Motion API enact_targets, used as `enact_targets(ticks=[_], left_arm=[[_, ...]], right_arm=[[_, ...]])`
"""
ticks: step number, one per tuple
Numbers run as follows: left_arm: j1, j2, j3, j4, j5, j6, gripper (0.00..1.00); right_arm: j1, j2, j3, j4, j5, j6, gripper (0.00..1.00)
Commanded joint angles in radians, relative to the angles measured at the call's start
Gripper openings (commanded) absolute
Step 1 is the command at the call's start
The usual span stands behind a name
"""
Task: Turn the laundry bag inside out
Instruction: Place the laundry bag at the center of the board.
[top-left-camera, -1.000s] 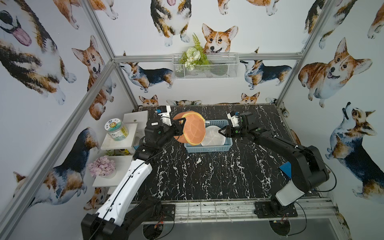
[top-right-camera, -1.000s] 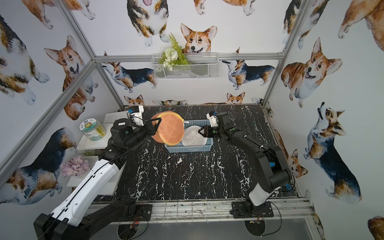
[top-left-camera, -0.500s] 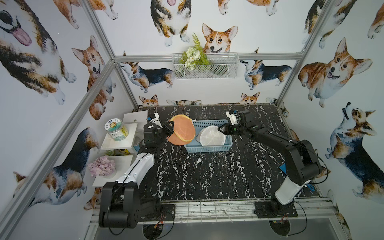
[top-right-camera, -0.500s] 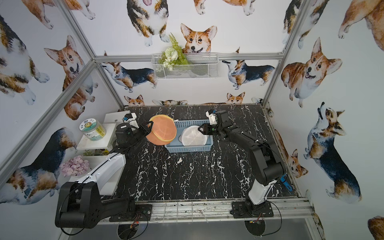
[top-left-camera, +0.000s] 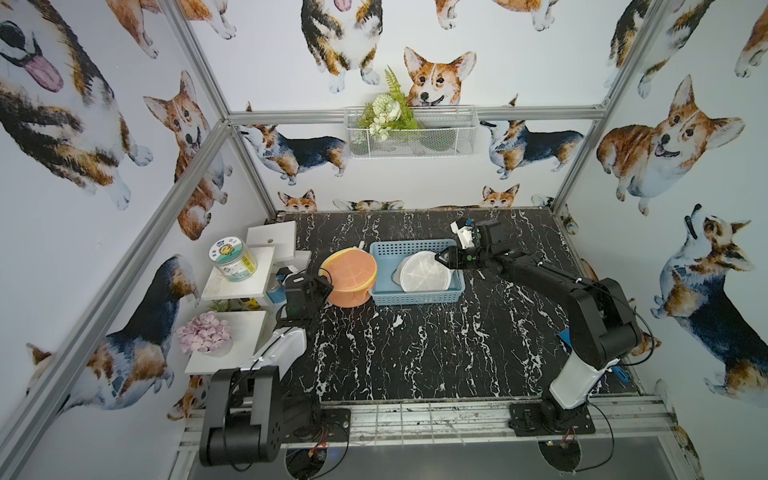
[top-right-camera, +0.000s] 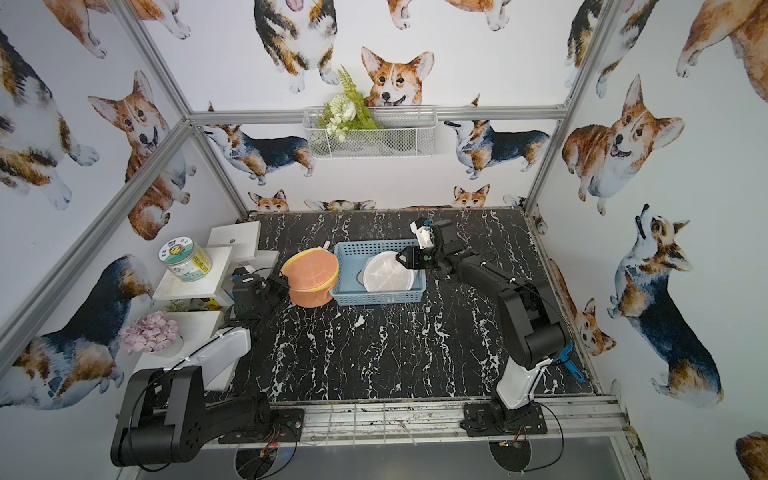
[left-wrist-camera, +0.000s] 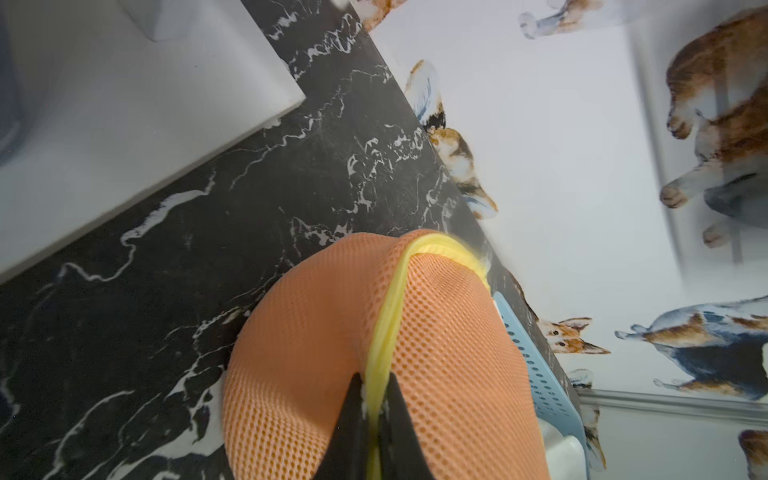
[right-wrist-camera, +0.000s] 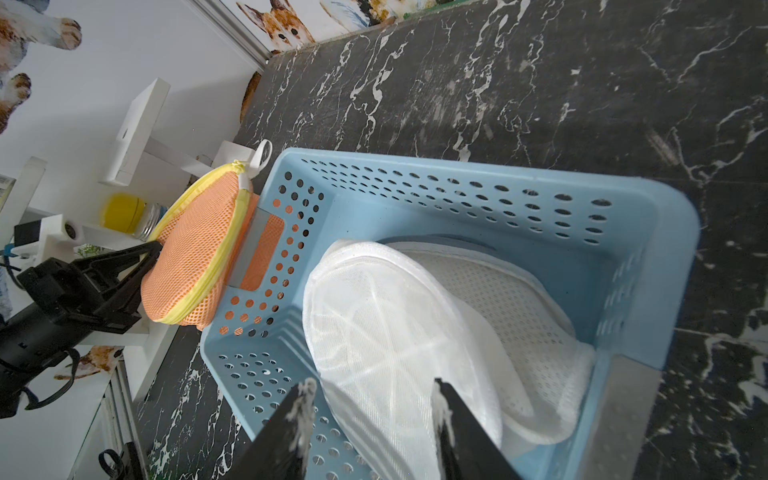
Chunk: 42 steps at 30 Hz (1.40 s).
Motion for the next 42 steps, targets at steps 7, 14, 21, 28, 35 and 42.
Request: enact_targets(ticks=[7,14,21,28,35,42], left_arm=[[-0.009,-0.03,0.031,-0.105,-0.074,-0.001,0.46],[-0.11,-0.08,0.167,-0.2,-0.122,0.043,0.73],[-0.228,-0.145,0.263,-0.29,-0.268,0.121,0.78],[-0.227,-0.166,0.222,-0.337,-0.292,0.088,0.75],[-0.171,-0.251,0.119,-0.462,-0.252,0.039,0.76],[-0.17,-0.336,0.067,-0.452,-0.264,0.032,0.82]], right_arm=[[0.013,0.056,0.045,-0.059,0.082,-0.061,0.55],[0.027,0.078,0.072,-0.079,0.144,-0.098,1.0],[0.038,0.105,0.11,-0.122,0.214,-0.136,1.0],[0.042,0.094,0.087,-0.105,0.246,-0.137,1.0],[0.076,0.046,0.079,-0.086,0.186,-0.151,1.0],[0.279,0.097,0.199,-0.091,0.044,-0.198,1.0]])
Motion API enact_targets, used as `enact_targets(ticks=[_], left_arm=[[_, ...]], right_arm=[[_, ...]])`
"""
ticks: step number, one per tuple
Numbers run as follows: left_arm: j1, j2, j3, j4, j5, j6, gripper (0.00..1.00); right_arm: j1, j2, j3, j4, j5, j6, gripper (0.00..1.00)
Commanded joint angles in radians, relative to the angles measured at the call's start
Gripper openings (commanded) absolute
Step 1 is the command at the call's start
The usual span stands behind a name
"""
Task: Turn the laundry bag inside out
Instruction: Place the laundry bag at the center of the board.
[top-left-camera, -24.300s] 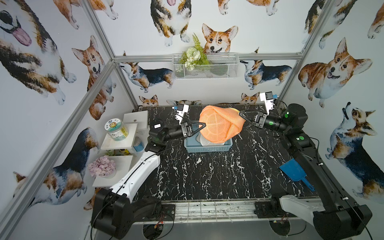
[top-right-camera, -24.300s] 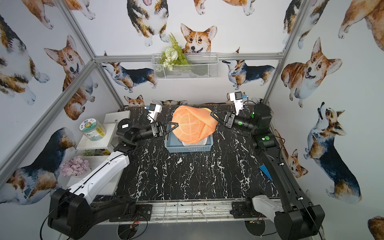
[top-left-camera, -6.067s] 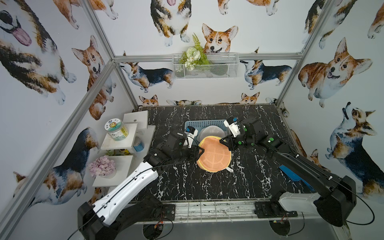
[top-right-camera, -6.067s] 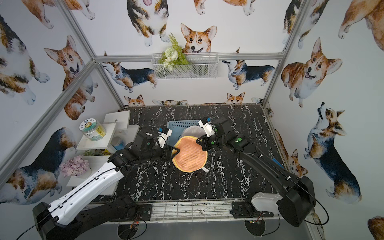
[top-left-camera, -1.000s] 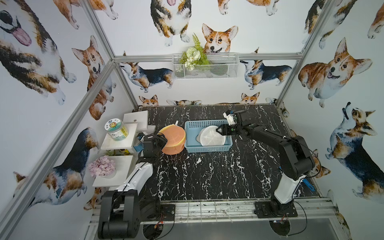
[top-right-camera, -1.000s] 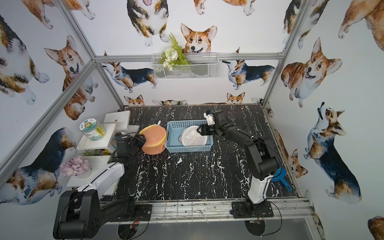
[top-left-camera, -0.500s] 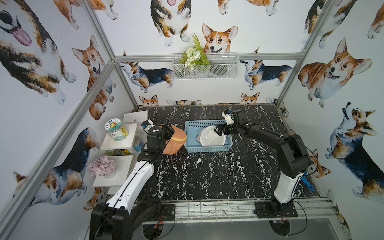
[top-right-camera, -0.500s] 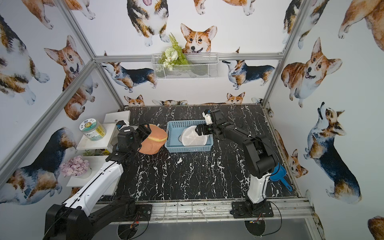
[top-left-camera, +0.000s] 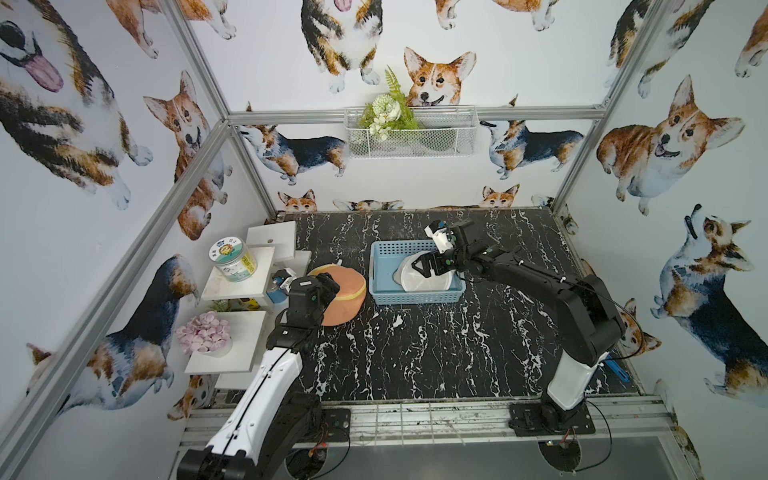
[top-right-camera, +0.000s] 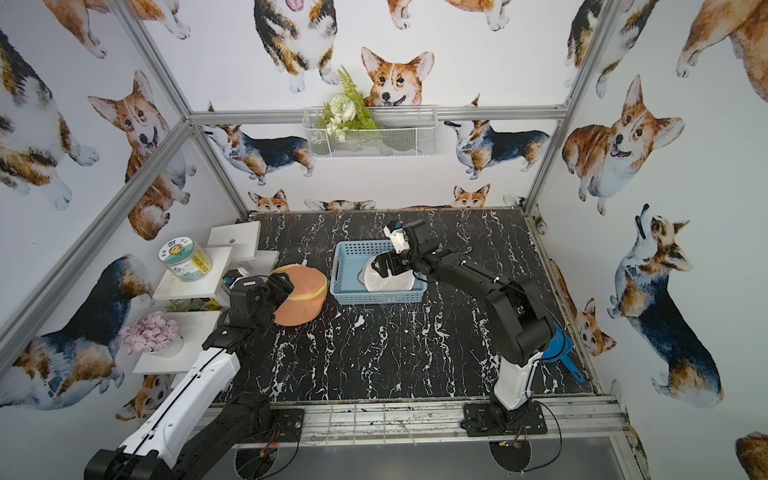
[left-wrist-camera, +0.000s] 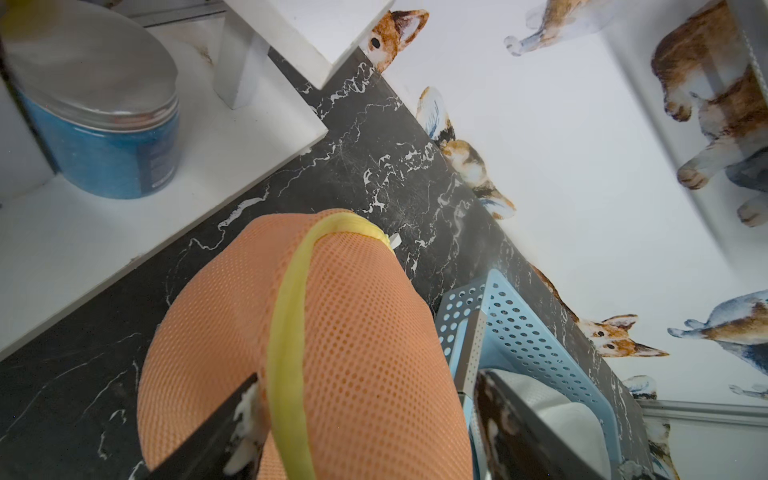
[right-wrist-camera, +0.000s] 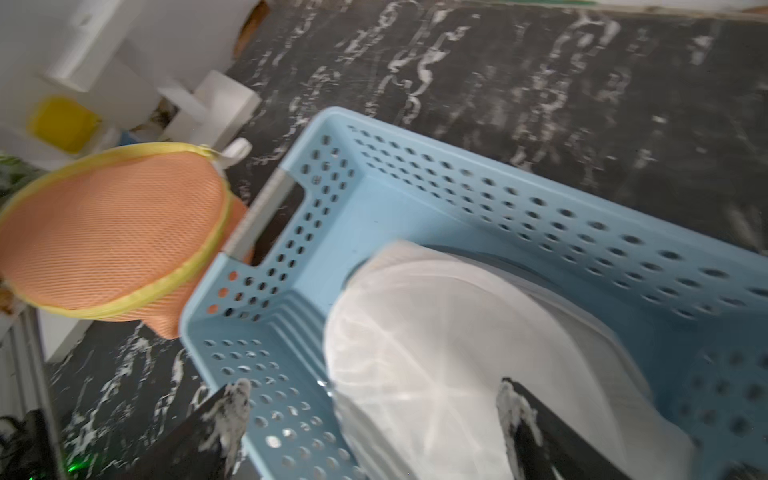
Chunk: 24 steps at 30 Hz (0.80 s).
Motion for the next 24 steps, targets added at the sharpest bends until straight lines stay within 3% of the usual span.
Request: enact_targets(ticks=[1,11,19,24], left_arm=[[0.001,0.0,-0.002,0.007,0.005,0.001,0.82],[0.001,0.018,0.014,0.018,0.029,0.016,0.82],[0.001,0.018,0.014,0.019,0.04,0.003,0.82],[0.001,0.008,0.058,-0.002,0.031,-0.001,0.82]], right_arm=[[0.098,0.045,0.065,0.012,-0.061,-0.039,1.0],[0.303,0.262,0.309,-0.008,0.053,-0.093,1.0],[0.386,0.461,0.561,-0.213,0.247,-0.165,1.0],[0.39,0.507,0.553,-0.209,0.265,-0.139,0.93]])
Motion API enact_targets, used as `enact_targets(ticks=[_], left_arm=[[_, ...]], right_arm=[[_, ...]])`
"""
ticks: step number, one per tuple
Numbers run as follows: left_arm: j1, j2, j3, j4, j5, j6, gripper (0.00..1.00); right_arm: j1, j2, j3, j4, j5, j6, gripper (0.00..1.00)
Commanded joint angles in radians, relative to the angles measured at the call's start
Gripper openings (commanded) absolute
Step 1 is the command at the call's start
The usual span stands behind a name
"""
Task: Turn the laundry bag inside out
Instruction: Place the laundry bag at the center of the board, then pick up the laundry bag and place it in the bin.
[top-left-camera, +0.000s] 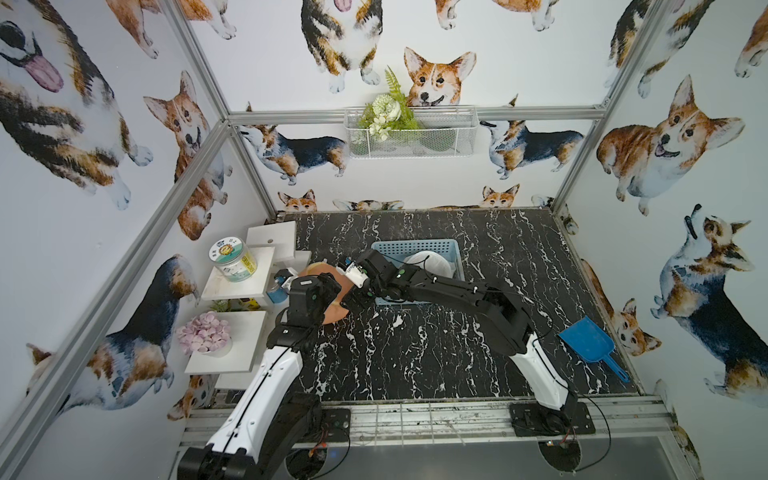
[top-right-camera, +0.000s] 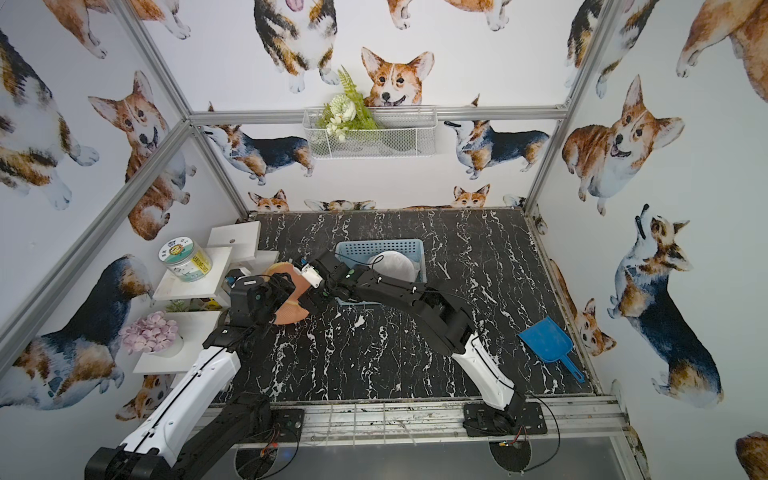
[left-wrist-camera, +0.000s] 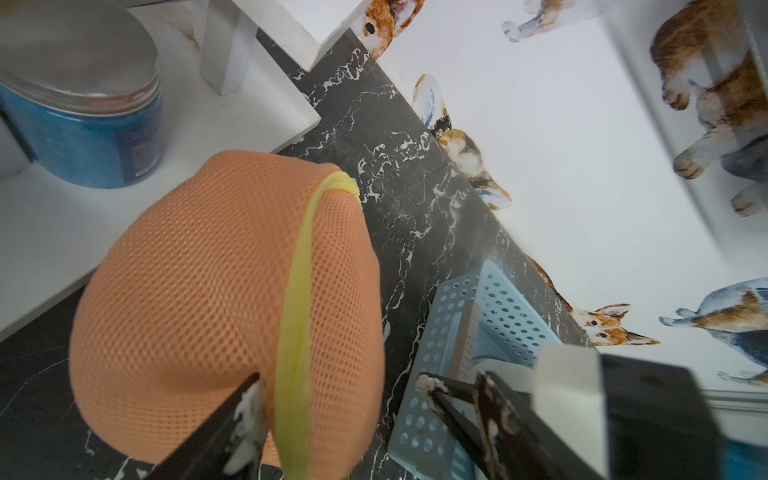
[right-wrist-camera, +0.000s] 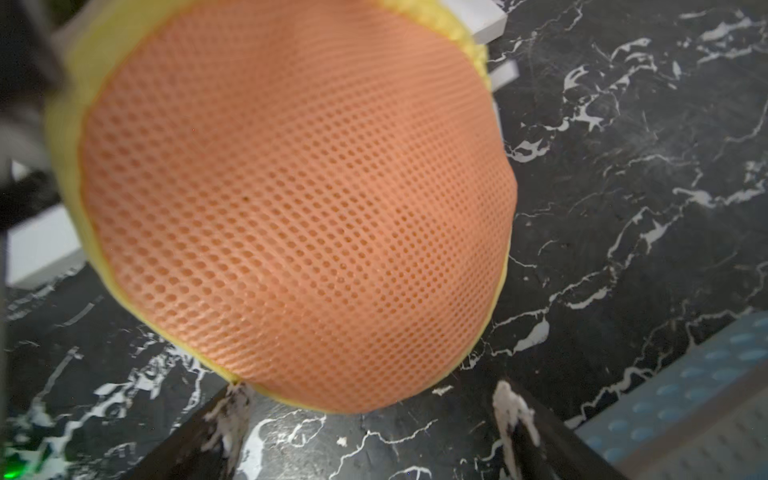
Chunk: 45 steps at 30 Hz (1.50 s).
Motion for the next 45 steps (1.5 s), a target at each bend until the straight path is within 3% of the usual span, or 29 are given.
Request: enact_targets(ticks=[1,6,11,16,19,22,23,29,36,45], left_arm=[[0.001,-0.007,0.033,-0.001,-0.004,0.0,0.82],[0.0,-0.017,0.051,0.01,0.004,-0.004,0.82],[-0.008,-0.028,0.075,0.015,0.028,0.006,0.81],[-0.026,0.028,0.156,0.081,0.144,0.079,0.81],[-0.042,0.104,0.241,0.09,0.23,0.106,0.81],[-0.089,0.206,0.304,0.093,0.327,0.137,0.81],[-0.112,0.241,0.325,0.095,0.351,0.15,0.81],[-0.203,0.412,0.396,0.123,0.556,0.207,0.81],[-0.234,0.478,0.403,0.088,0.601,0.242,0.81],[-0.232,0.481,0.39,0.049,0.615,0.279,0.81]], right_arm=[[-0.004,0.026,0.007,-0.081,0.047,0.019,0.92],[-0.004,-0.001,-0.028,-0.055,0.051,0.024,0.93],[-0.012,-0.142,-0.21,0.085,0.046,-0.001,0.98],[-0.046,-0.372,-0.388,0.298,0.085,0.045,1.0],[-0.091,-0.451,-0.42,0.313,0.113,0.103,1.0],[-0.187,-0.488,-0.431,0.251,0.022,0.164,1.0],[-0.216,-0.491,-0.428,0.21,0.005,0.17,1.0],[-0.463,-0.506,-0.512,0.06,-0.153,0.217,0.8],[-0.533,-0.419,-0.447,-0.062,0.001,0.062,0.83],[-0.571,-0.276,-0.324,-0.13,-0.024,-0.005,0.8]])
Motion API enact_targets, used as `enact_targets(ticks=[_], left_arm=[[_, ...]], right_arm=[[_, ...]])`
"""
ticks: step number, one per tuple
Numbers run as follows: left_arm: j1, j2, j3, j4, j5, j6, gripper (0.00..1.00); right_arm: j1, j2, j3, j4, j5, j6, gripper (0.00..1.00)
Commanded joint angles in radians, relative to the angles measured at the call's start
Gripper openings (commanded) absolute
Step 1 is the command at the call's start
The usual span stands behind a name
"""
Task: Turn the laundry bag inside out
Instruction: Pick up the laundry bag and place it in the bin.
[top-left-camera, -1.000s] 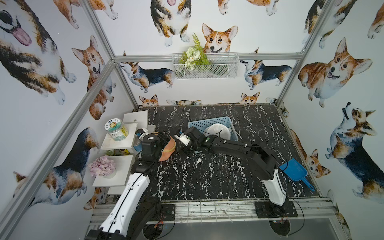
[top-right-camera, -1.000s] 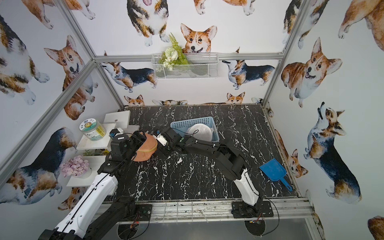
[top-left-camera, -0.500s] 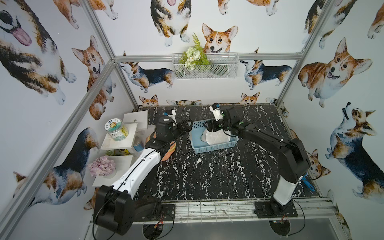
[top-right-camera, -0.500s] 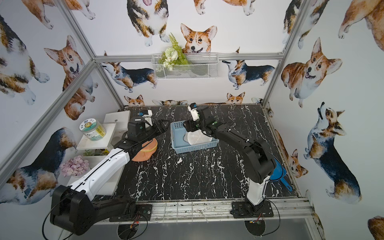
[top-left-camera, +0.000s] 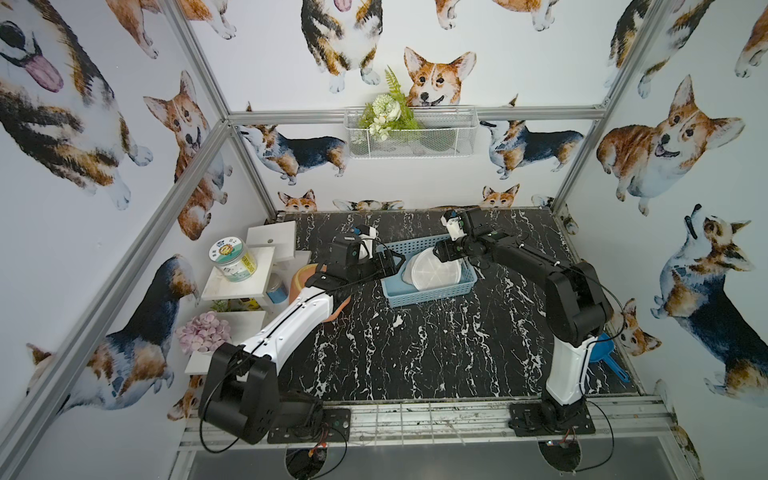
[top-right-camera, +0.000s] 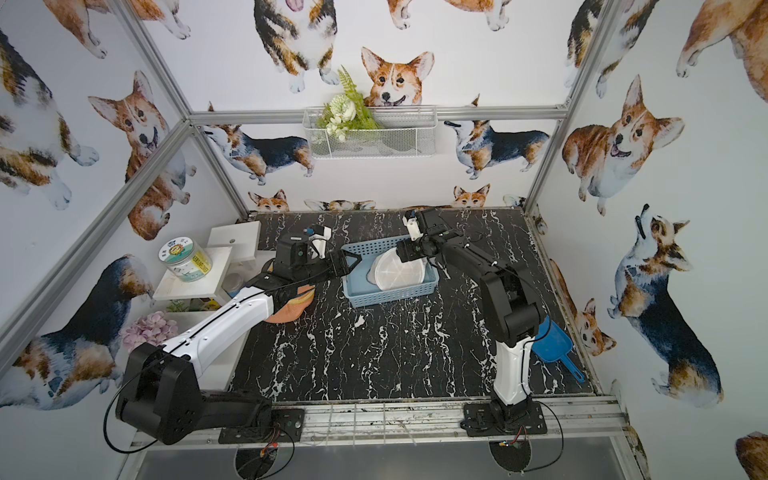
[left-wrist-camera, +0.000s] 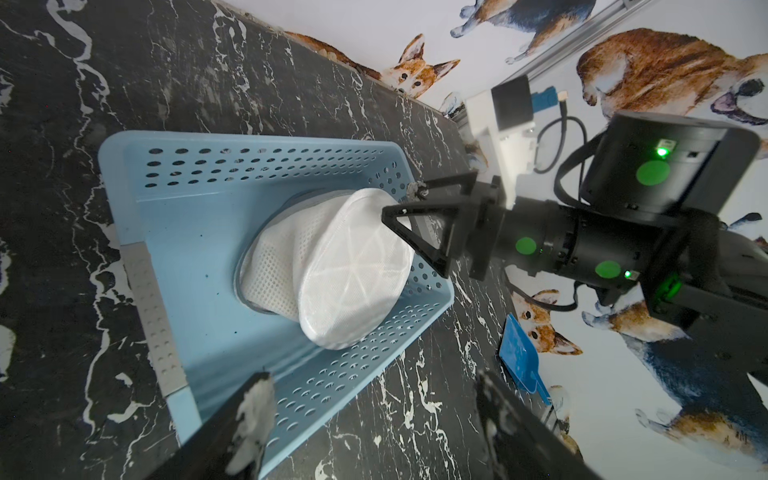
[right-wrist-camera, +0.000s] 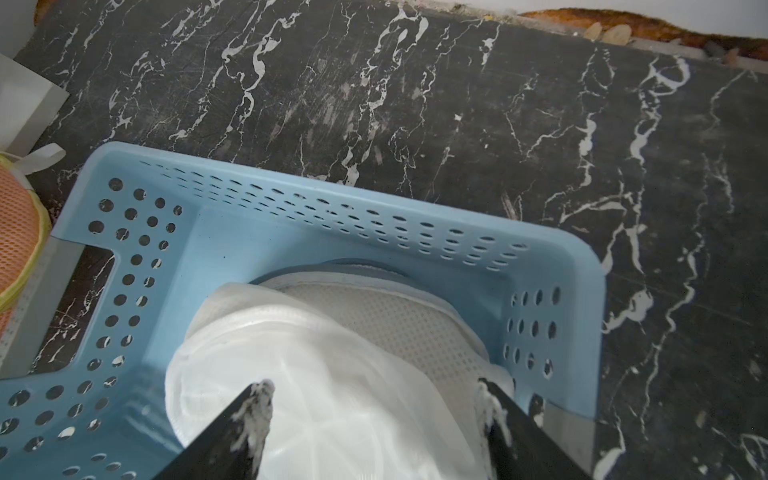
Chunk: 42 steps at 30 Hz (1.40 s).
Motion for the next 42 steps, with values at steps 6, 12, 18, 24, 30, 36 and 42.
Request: enact_targets(ticks=[6,12,18,24,30,36,42], left_arm=[[0.011,0.012,0.004,-0.003,0.042,0.027,0.81],[0.011,0.033,0.015,0.05,0.116,0.024,0.81],[0.007,0.022,0.05,0.088,0.141,0.048,0.82],[0.0,0.0,0.061,0.214,0.134,0.018,0.83],[-0.015,0.046,0.06,0.351,0.152,-0.06,0.83],[-0.02,0.058,0.101,0.301,0.077,-0.031,0.73],[-0.023,0.063,0.126,0.348,0.132,-0.138,0.0]], right_arm=[[0.0,0.065,0.028,-0.06,-0.071,-0.024,0.56],[0.0,-0.032,0.047,0.014,-0.09,0.006,0.0],[0.002,-0.189,0.094,-0.017,-0.111,0.051,0.0],[0.001,-0.359,0.004,0.03,-0.227,0.143,0.0],[0.002,-0.449,-0.04,0.057,-0.353,0.218,0.0],[0.0,-0.504,-0.114,0.111,-0.417,0.266,0.0],[-0.002,-0.509,-0.173,0.154,-0.439,0.311,0.11]])
